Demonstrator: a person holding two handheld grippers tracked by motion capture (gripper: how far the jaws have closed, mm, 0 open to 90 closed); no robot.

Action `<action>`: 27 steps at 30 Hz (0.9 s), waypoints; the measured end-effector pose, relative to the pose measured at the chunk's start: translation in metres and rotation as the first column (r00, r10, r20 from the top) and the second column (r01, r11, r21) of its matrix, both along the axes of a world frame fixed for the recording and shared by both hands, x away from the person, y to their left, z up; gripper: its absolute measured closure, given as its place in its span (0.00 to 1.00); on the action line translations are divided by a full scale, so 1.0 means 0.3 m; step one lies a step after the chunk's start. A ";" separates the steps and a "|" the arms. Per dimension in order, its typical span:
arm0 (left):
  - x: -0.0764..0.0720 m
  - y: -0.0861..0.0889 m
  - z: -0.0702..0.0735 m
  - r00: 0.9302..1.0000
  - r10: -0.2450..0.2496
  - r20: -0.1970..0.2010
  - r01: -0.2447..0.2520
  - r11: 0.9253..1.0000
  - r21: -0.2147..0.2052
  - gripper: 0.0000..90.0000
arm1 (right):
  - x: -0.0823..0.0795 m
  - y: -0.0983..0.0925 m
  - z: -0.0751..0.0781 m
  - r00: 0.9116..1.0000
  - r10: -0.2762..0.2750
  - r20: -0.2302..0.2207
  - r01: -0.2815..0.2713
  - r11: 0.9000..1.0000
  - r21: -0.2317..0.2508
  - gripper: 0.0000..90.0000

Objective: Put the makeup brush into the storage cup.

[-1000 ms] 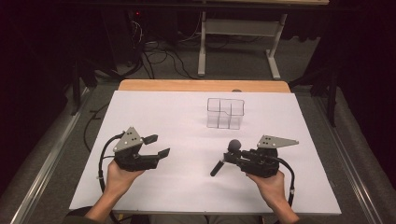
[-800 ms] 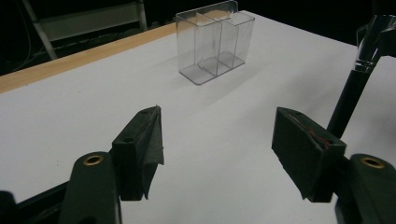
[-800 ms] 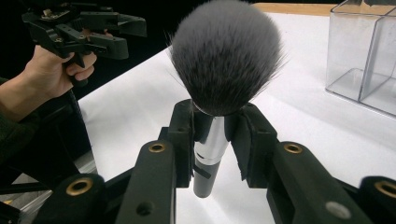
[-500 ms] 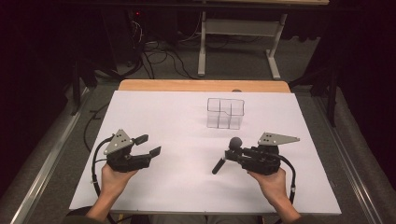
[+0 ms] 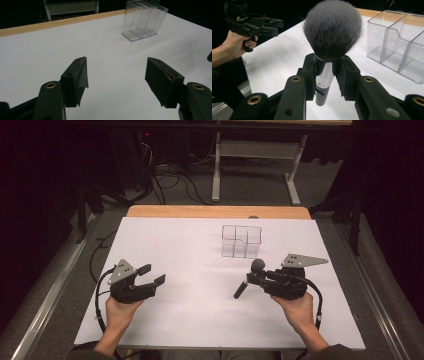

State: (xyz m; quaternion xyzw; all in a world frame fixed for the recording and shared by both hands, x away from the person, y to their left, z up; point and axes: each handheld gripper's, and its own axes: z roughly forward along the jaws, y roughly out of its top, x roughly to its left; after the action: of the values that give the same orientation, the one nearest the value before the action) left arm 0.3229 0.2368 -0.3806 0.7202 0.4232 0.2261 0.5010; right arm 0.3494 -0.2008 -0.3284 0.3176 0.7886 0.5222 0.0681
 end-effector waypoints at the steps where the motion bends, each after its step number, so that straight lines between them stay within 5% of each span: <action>1: 0.000 0.001 0.000 1.000 0.006 0.000 -0.006 1.000 0.000 0.38 | 0.004 -0.002 0.005 1.000 -0.006 0.001 0.006 1.000 -0.004 0.80; 9: 0.003 0.007 -0.003 0.999 0.037 0.009 -0.037 0.999 -0.005 0.38 | 0.029 -0.025 0.035 0.999 -0.040 0.005 0.040 0.999 -0.024 0.80; 27: 0.007 0.001 -0.006 1.000 0.022 0.005 -0.022 1.000 -0.014 0.37 | 0.107 -0.080 0.102 0.992 -0.127 0.021 0.128 0.992 -0.022 0.80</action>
State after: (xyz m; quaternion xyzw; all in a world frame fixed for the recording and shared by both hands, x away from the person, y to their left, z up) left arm 0.3249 0.2371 -0.3824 0.7115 0.4312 0.2307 0.5046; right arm 0.3815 -0.2247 -0.2977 0.3613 0.7720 0.5107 0.1129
